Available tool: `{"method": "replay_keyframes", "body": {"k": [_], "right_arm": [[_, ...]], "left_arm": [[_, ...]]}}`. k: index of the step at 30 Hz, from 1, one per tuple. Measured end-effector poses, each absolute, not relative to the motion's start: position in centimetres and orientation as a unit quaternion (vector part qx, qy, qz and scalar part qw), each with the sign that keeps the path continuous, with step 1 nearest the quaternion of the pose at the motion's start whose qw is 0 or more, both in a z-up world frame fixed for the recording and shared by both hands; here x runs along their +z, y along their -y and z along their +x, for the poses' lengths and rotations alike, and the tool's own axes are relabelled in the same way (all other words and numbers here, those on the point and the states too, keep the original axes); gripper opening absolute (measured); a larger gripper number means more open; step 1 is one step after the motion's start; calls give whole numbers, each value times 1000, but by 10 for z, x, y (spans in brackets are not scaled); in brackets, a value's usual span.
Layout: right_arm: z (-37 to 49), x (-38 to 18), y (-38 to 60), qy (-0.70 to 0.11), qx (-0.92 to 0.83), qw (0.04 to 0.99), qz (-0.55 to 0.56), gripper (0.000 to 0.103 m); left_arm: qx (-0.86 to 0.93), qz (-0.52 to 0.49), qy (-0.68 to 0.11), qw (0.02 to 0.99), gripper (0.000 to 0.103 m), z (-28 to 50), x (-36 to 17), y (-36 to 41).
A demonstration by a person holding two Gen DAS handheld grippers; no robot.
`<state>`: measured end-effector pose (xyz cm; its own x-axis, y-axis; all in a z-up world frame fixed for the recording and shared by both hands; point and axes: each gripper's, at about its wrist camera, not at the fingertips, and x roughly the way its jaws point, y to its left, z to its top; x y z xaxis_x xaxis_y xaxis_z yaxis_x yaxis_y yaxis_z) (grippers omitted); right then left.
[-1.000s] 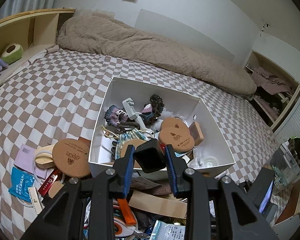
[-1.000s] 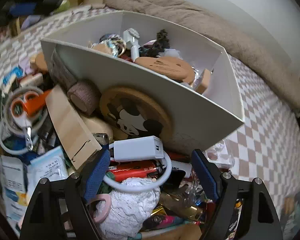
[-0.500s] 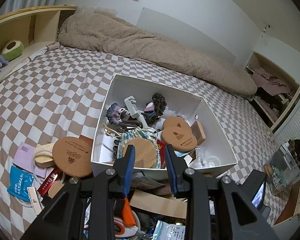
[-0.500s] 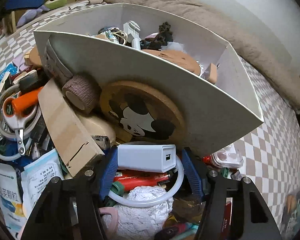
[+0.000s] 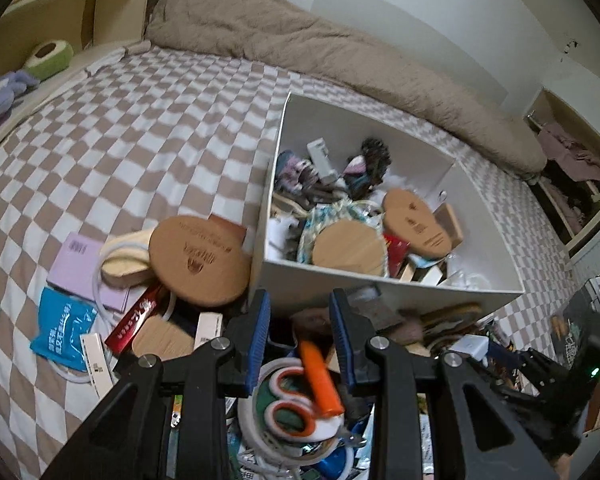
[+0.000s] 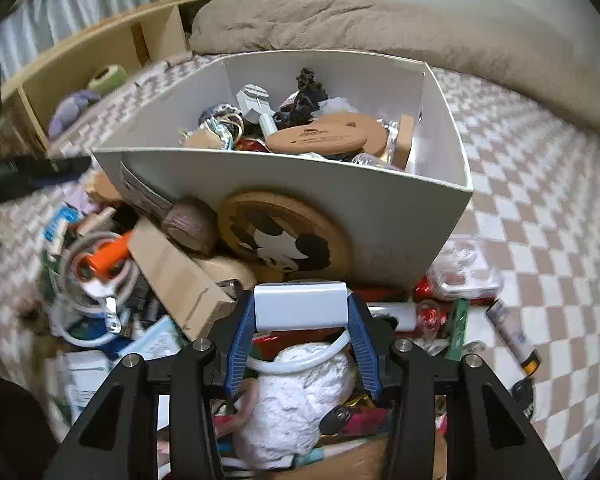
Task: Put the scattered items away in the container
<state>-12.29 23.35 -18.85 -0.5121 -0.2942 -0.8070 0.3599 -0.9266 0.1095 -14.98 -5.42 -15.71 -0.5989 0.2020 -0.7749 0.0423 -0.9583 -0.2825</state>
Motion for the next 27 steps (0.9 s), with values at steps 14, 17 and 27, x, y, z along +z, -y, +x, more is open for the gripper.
{"method": "replay_keyframes", "body": {"k": [14,17,27], "right_arm": [[-119,-189,-231,-50,-870,199,448,47],[-120,-183,-239,-13,-872,208,443,47],[-121,-179,-253,43,-866,223,446,47]], "left_arm": [[863,-483,131,63,30,-154,-185,50],[862,-488,129,54,30,-158,-190,53],[856,-507,93,39,30,-167,-213,39]]}}
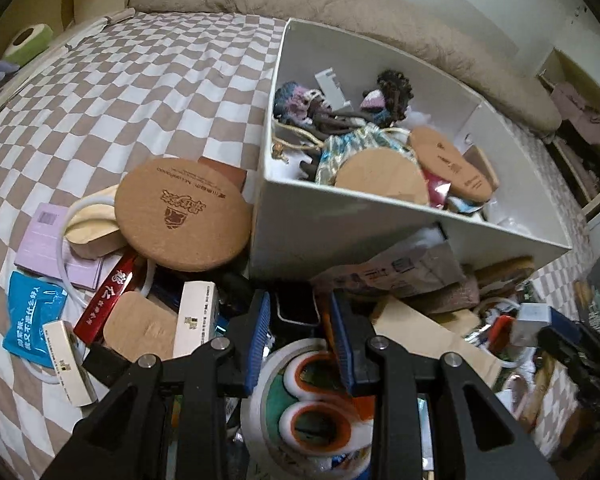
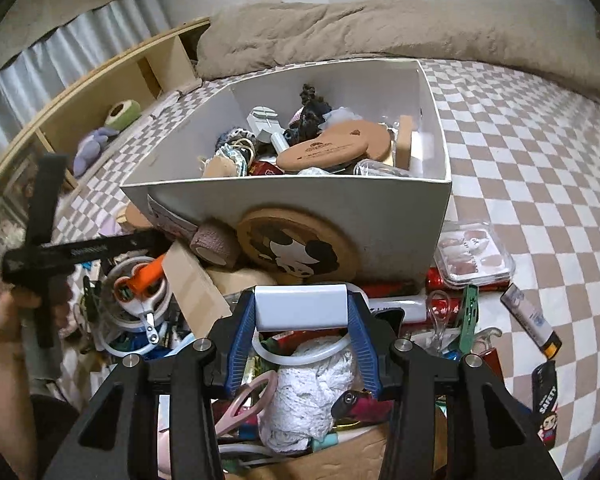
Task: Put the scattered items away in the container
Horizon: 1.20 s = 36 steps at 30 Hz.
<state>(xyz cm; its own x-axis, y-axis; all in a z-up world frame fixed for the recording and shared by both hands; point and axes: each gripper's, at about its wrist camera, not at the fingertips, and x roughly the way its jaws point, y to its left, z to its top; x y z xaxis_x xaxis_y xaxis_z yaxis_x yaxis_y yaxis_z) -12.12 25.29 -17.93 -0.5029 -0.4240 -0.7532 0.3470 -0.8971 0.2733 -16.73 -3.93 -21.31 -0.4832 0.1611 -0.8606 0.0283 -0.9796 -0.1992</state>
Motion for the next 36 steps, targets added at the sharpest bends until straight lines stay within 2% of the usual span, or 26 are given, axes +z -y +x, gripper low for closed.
{"method": "replay_keyframes", "body": {"k": [4,6,14,36], "right_arm": [[-121,-176,-256,56,-865,228,443,47],[-120,-176,-257,58,-865,228,443,47],[-120,-173,-264,86,-862,237,440,47],[-117,-130,-290,147,-884,236,376,47]], "left_arm": [[854,-512,89,27,30,-172,-221,39],[853,-511,103,31,22,-172,-221,42],[854,-506,122,30,22,-165,-216,49],[905,-399,134,57,22,-146,-129,51]]}}
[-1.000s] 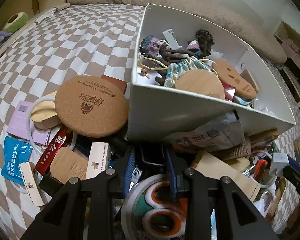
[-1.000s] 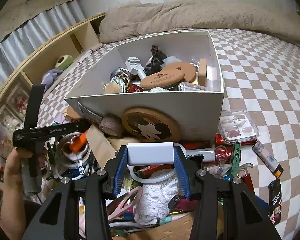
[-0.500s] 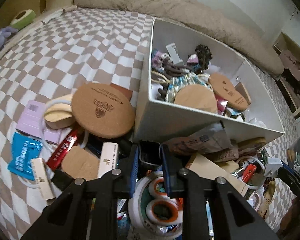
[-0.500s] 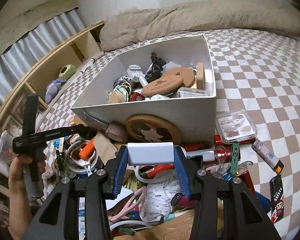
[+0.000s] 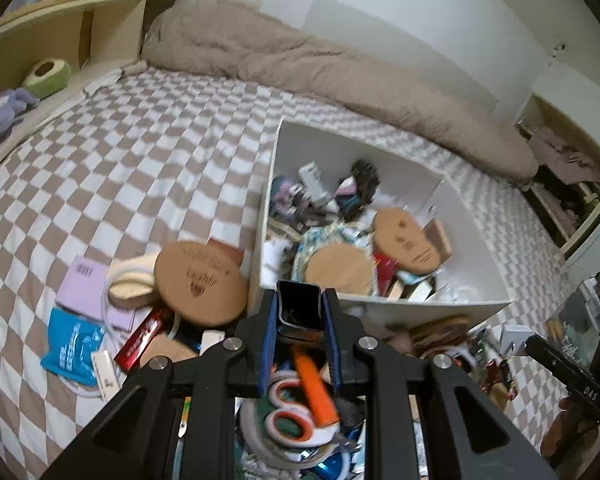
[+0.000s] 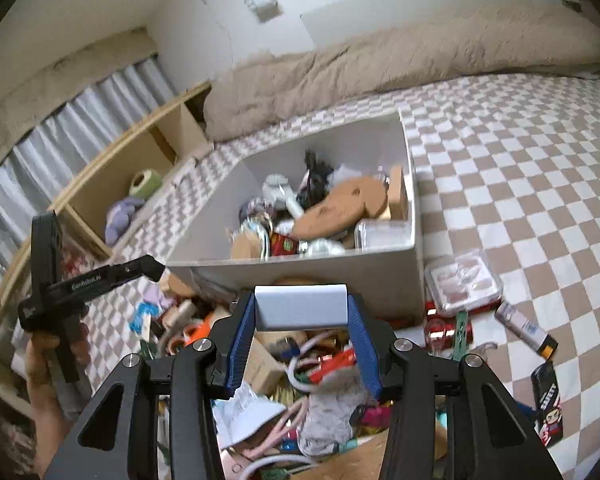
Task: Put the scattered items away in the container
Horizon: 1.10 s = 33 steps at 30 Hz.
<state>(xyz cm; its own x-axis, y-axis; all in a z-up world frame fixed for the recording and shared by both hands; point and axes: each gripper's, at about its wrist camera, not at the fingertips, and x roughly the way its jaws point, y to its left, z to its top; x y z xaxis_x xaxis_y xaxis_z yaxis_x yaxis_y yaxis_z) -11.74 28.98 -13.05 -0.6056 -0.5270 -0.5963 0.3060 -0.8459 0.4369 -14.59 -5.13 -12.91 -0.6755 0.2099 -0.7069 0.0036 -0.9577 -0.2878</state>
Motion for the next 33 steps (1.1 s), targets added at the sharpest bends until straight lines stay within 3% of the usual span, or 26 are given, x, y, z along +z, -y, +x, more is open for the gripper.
{"method": "replay_keyframes", "body": {"k": [20,21,22,23,24,33], "right_arm": [[-131,-123,-285,164,-883,239,369,47],[-132,-123,-285,165,-883,239,370,47],[-133,-123,-285,165,-883,239,370,47],[-133,-122,-285,166,-882,239,369,47],[-134,-121,-285,167,-883,239,369,47],[-158,-115,-289,171,-884,224,374,47]], "left_arm": [[919,-373,121,37,24,-199,-143,31],[918,-377,121,34,29,-200,-146,32],[917,-380,120,28,53,-201,-148,33],[916,-378,129,37,66,-201,-149,35],[914,-377,143,49,71,-200,-149,37],[915,-371,152,48,76,-191,-140,43]]}}
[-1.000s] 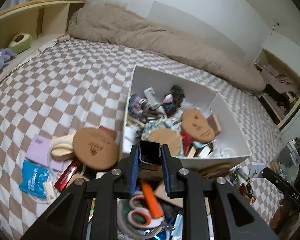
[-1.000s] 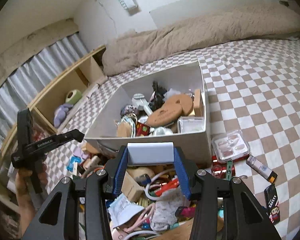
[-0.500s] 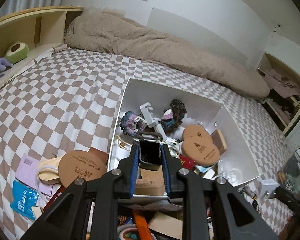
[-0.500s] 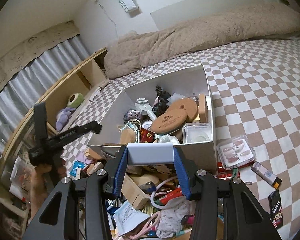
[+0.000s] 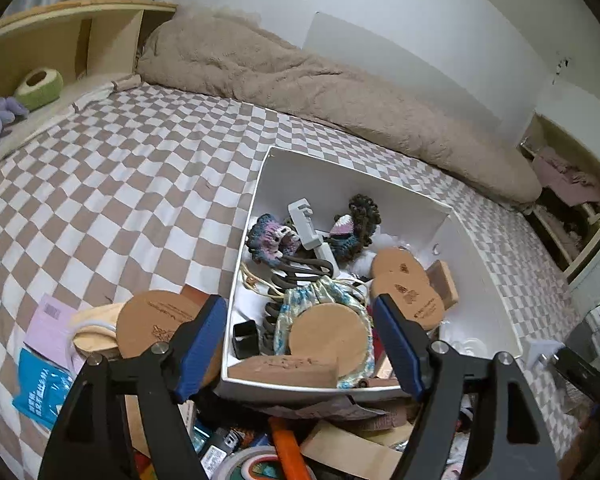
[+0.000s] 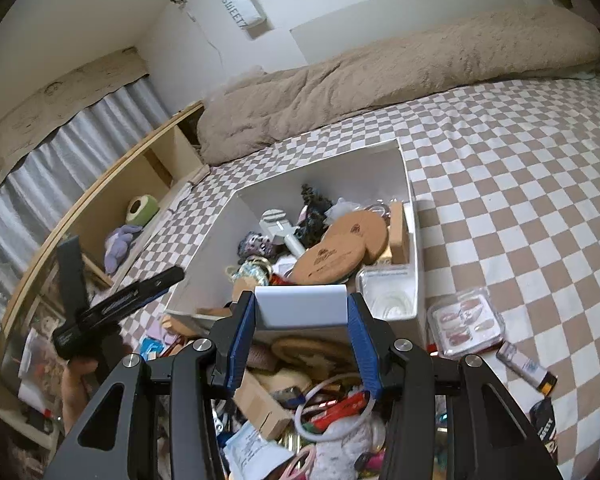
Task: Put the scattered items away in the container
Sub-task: 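Lower the charger into the box and open the right gripper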
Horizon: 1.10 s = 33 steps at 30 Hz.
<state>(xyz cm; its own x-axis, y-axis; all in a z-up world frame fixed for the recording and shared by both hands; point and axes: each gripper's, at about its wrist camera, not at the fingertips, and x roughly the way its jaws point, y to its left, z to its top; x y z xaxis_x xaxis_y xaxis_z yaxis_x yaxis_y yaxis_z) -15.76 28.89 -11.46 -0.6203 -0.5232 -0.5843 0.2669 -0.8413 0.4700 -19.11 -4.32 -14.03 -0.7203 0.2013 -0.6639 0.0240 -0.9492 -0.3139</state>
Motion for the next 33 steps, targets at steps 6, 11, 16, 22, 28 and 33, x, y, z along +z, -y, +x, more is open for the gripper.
{"method": "replay_keyframes", "body": {"k": [6,11,16,22,28,33], "right_arm": [[-192,-120,-278,171,-876,210,400,47],[-216,-120,-269,147,-878,187,415,47],[-239,-114,-262,113,-886,155,421,47],[-266,-116,-249,119,-878,143,441,47],[-283,-125,-238,108,-883,114,442,47],[-293,-129,-248,147,-890,80,424,98]], "left_arm": [[916,-368,152,56,84,-186,-133,45],[917,-362,154,61,85,-182,-127,45],[917,-360,159,66,85,-181,-125,48],[917,-359,164,66,85,-181,-125,50],[916,-357,174,65,85,-180,-124,55],[915,-357,176,65,85,-181,-125,58]]}}
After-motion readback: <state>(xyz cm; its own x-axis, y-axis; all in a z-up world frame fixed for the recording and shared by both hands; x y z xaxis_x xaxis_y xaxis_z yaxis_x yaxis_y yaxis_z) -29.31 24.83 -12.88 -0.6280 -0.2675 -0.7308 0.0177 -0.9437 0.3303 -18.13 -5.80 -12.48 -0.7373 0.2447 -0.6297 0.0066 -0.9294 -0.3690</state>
